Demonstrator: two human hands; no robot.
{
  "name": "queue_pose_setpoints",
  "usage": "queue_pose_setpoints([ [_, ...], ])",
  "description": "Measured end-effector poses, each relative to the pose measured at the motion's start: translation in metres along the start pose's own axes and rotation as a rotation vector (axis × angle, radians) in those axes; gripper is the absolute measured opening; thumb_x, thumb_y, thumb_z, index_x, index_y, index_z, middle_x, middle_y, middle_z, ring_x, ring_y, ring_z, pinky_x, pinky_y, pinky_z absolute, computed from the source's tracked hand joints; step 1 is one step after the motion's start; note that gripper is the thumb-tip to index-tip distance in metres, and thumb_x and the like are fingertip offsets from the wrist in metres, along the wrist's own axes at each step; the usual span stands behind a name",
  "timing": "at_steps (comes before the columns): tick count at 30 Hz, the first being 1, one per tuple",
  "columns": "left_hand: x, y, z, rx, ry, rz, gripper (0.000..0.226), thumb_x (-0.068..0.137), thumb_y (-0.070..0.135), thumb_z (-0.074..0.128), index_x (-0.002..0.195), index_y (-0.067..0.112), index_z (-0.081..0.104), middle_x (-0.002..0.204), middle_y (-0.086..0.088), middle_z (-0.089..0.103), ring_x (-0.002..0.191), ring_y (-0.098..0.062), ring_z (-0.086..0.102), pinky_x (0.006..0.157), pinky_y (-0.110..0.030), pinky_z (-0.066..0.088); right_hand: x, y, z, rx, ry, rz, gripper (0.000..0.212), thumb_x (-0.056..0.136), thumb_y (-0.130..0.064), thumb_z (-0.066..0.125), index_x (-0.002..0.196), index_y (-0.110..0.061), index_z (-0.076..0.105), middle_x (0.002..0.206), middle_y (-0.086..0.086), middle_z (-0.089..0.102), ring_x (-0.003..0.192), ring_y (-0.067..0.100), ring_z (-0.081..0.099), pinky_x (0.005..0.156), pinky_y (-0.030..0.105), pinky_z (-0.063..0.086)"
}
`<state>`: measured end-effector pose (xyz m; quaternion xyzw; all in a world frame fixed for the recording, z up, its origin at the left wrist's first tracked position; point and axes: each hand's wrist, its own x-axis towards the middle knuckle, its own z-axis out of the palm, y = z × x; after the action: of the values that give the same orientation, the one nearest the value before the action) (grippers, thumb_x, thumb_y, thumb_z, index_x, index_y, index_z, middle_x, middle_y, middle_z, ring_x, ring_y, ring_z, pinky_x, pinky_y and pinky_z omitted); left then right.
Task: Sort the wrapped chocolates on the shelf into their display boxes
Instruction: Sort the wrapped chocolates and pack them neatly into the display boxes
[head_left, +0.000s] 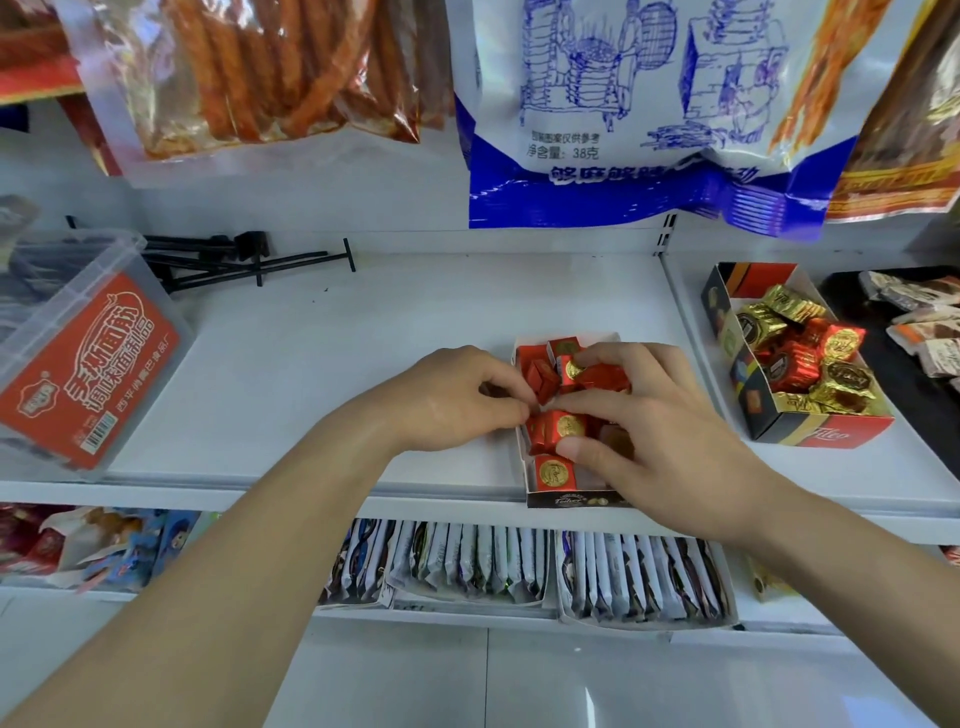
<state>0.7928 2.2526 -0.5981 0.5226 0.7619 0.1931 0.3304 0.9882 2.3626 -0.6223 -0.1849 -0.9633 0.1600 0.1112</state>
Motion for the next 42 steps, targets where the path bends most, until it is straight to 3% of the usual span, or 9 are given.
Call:
queue_pose_setpoints([
  [8, -0.002, -0.001, 0.004, -0.088, -0.019, -0.009, 0.018, 0.087, 0.03, 0.063, 0.088, 0.047, 0.07, 0.104, 0.017, 0.065, 0.103, -0.006, 0.058, 0.098, -0.034, 0.047, 0.005, 0.003, 0.003, 0.005, 0.058, 0.013, 0.039, 0.092, -0.05, 0.054, 0.125, -0.032, 0.065, 0.137, -0.005, 0.044, 0.13, 0.024, 0.031, 0.11, 0.039, 0.032],
  [13, 0.0, 0.004, 0.011, -0.14, 0.021, -0.026, 0.015, 0.09, 0.046, 0.061, 0.091, 0.038, 0.073, 0.103, 0.015, 0.069, 0.103, -0.008, 0.06, 0.099, -0.038, 0.046, 0.004, 0.009, 0.004, 0.024, 0.184, 0.017, 0.042, 0.096, -0.046, 0.052, 0.125, -0.02, 0.066, 0.13, -0.002, 0.05, 0.125, 0.025, 0.037, 0.103, 0.026, 0.025],
  [20, 0.0, 0.012, 0.022, -0.077, 0.107, -0.031, 0.025, 0.078, 0.058, 0.071, 0.081, 0.033, 0.07, 0.092, 0.017, 0.065, 0.084, -0.003, 0.056, 0.072, -0.027, 0.043, 0.001, 0.019, -0.003, 0.03, 0.208, 0.058, 0.05, 0.098, -0.047, 0.043, 0.13, -0.014, 0.062, 0.124, 0.003, 0.055, 0.12, 0.024, 0.038, 0.102, 0.035, 0.033],
  [25, -0.002, 0.009, 0.024, -0.105, 0.129, -0.054, 0.016, 0.082, 0.049, 0.071, 0.081, 0.033, 0.07, 0.093, 0.019, 0.063, 0.091, -0.006, 0.057, 0.081, -0.03, 0.047, 0.005, 0.018, -0.003, 0.031, 0.16, 0.076, 0.063, 0.091, -0.055, 0.035, 0.132, -0.014, 0.06, 0.124, 0.002, 0.055, 0.12, 0.024, 0.039, 0.102, 0.034, 0.032],
  [29, -0.005, 0.015, 0.024, -0.066, 0.116, -0.013, 0.011, 0.089, 0.04, 0.066, 0.095, 0.033, 0.072, 0.094, 0.022, 0.06, 0.085, -0.002, 0.054, 0.072, -0.021, 0.039, 0.006, 0.018, -0.005, -0.003, 0.17, 0.062, 0.052, 0.094, -0.048, 0.045, 0.129, -0.013, 0.063, 0.123, 0.003, 0.057, 0.119, 0.026, 0.042, 0.1, 0.034, 0.034],
  [36, -0.012, 0.018, 0.021, -0.084, 0.057, 0.015, 0.016, 0.094, 0.034, 0.062, 0.104, 0.029, 0.074, 0.088, 0.028, 0.054, 0.075, 0.025, 0.048, 0.065, 0.0, 0.036, 0.006, 0.019, -0.014, 0.032, 0.208, 0.068, 0.047, 0.094, -0.044, 0.047, 0.131, -0.017, 0.062, 0.113, 0.0, 0.057, 0.109, 0.022, 0.046, 0.092, 0.028, 0.033],
  [38, -0.014, 0.015, 0.015, -0.126, 0.167, 0.0, 0.013, 0.093, 0.037, 0.062, 0.097, 0.033, 0.074, 0.09, 0.024, 0.059, 0.083, 0.018, 0.052, 0.07, -0.007, 0.037, 0.008, 0.02, -0.016, 0.095, 0.196, 0.08, 0.045, 0.095, -0.043, 0.05, 0.131, -0.019, 0.061, 0.109, -0.003, 0.055, 0.102, 0.017, 0.051, 0.089, 0.028, 0.039],
  [40, -0.011, 0.01, 0.012, -0.092, 0.454, 0.006, 0.008, 0.091, 0.036, 0.063, 0.091, 0.035, 0.071, 0.093, 0.016, 0.063, 0.088, 0.005, 0.055, 0.073, -0.018, 0.04, 0.011, 0.02, -0.018, 0.197, 0.186, 0.111, 0.041, 0.095, -0.038, 0.057, 0.131, -0.02, 0.061, 0.108, -0.007, 0.052, 0.095, 0.01, 0.054, 0.084, 0.024, 0.045],
  [42, -0.006, 0.013, 0.016, 0.001, 0.576, -0.029, 0.011, 0.09, 0.039, 0.064, 0.1, 0.036, 0.067, 0.097, 0.012, 0.059, 0.09, -0.003, 0.055, 0.073, -0.02, 0.04, 0.013, 0.018, -0.02, 0.261, 0.199, 0.15, 0.038, 0.093, -0.035, 0.061, 0.128, -0.02, 0.062, 0.107, -0.009, 0.053, 0.09, 0.006, 0.057, 0.076, 0.015, 0.047],
])
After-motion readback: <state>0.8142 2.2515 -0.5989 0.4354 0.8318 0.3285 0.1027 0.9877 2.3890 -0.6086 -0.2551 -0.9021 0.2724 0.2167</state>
